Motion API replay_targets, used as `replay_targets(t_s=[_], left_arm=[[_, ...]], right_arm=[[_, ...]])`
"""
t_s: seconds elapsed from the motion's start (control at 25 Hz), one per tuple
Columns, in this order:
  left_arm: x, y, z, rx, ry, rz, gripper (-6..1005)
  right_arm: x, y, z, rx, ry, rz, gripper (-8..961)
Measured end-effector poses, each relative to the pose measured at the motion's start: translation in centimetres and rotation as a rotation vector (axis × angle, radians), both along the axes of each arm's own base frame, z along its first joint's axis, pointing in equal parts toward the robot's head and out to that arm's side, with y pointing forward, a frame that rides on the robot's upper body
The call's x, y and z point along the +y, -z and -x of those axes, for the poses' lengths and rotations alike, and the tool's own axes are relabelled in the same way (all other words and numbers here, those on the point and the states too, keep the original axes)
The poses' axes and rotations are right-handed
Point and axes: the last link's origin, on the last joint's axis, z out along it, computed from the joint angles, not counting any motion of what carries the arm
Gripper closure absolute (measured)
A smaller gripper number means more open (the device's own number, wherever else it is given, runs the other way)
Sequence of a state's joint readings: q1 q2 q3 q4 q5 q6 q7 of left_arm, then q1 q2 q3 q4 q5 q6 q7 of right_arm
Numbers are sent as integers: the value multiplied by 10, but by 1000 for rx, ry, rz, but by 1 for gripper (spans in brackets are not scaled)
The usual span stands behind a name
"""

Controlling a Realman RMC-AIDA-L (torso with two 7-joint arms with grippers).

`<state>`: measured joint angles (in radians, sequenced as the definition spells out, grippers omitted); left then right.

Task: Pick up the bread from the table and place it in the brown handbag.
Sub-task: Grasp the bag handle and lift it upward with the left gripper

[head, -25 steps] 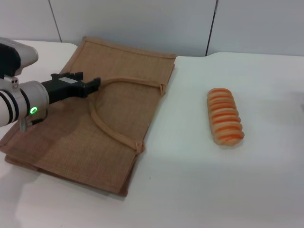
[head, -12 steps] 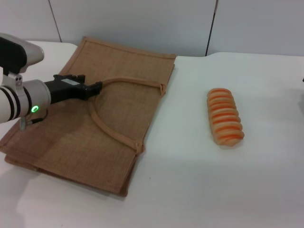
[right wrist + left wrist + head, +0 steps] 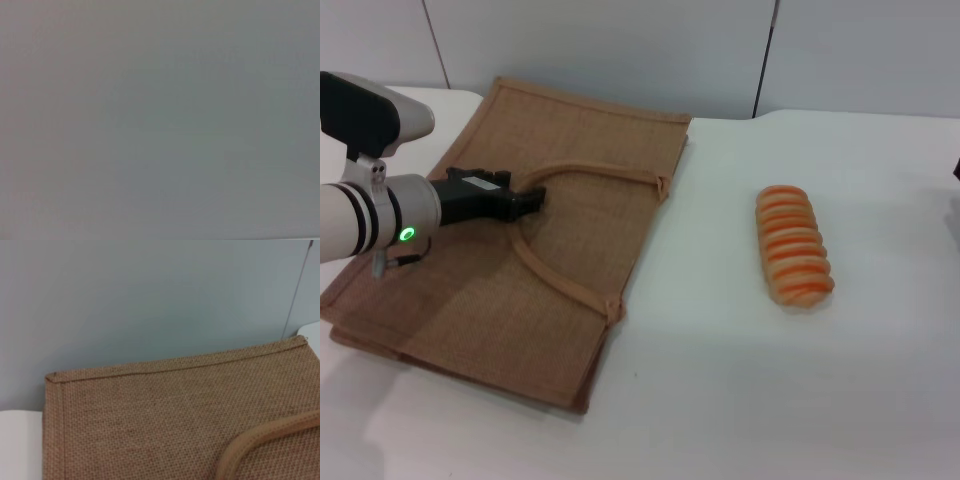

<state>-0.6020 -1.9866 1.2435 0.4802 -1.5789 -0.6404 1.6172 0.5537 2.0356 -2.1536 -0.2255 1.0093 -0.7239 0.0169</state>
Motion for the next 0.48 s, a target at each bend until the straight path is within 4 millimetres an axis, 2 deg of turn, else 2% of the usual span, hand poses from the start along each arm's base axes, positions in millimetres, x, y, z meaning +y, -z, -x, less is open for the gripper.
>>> replay_targets(t_s=[0.48], left_arm=[[1, -1, 2, -2, -26, 1, 487]], right_arm=[[1, 0, 1, 0, -2, 1, 99]])
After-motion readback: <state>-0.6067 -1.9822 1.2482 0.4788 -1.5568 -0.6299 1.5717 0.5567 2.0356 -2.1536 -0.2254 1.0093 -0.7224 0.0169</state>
